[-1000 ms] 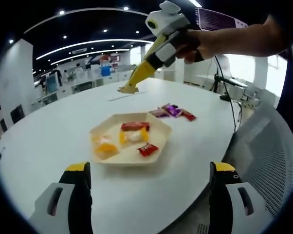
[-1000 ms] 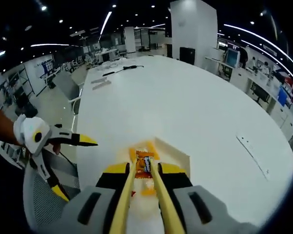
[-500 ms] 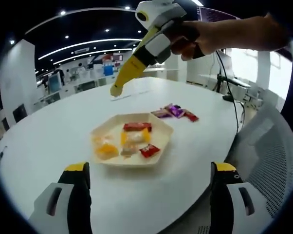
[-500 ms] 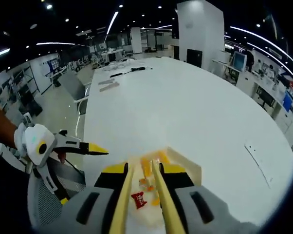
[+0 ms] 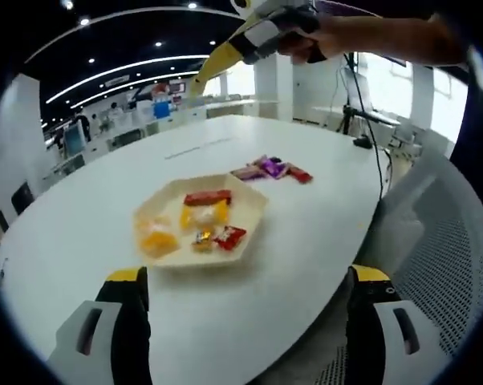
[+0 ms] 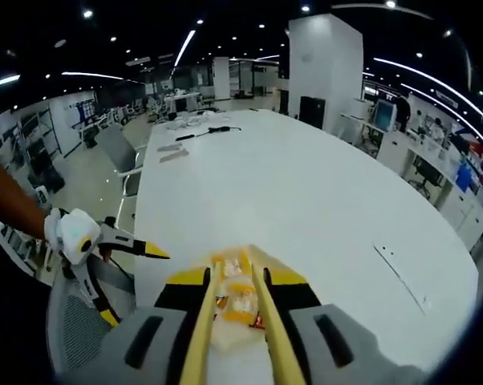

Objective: Place the target food into the container with the food tongs after gripping and lifting it, then release it inside without dropping or visibly crushing the food.

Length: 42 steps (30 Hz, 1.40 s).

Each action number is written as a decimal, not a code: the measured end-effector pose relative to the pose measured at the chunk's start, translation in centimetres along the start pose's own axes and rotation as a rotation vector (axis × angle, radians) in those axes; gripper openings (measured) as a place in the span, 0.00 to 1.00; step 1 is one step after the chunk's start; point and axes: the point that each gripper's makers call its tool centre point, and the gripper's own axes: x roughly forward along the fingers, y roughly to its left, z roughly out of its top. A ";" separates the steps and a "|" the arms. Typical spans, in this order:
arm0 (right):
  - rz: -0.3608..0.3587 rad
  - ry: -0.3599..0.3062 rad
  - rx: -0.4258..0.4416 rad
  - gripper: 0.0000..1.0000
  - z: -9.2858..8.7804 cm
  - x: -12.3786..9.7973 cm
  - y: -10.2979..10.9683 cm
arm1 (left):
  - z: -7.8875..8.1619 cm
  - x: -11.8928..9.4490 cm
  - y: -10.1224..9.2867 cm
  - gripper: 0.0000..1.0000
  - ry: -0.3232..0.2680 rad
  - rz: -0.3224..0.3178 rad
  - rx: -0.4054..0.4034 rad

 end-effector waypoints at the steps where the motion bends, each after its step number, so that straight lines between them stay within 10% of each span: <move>1: 0.000 -0.001 -0.001 0.26 -0.5 -0.5 -0.1 | 0.4 -0.2 0.6 1.00 -0.036 0.025 -0.020; 30: -0.182 0.011 0.056 0.28 -8.1 -10.1 -7.3 | 0.0 -0.4 0.8 1.00 -0.034 0.020 -0.086; 42: -0.188 0.004 0.045 0.28 -10.8 -10.9 -8.9 | -0.1 -0.3 0.7 1.00 -0.043 0.004 -0.086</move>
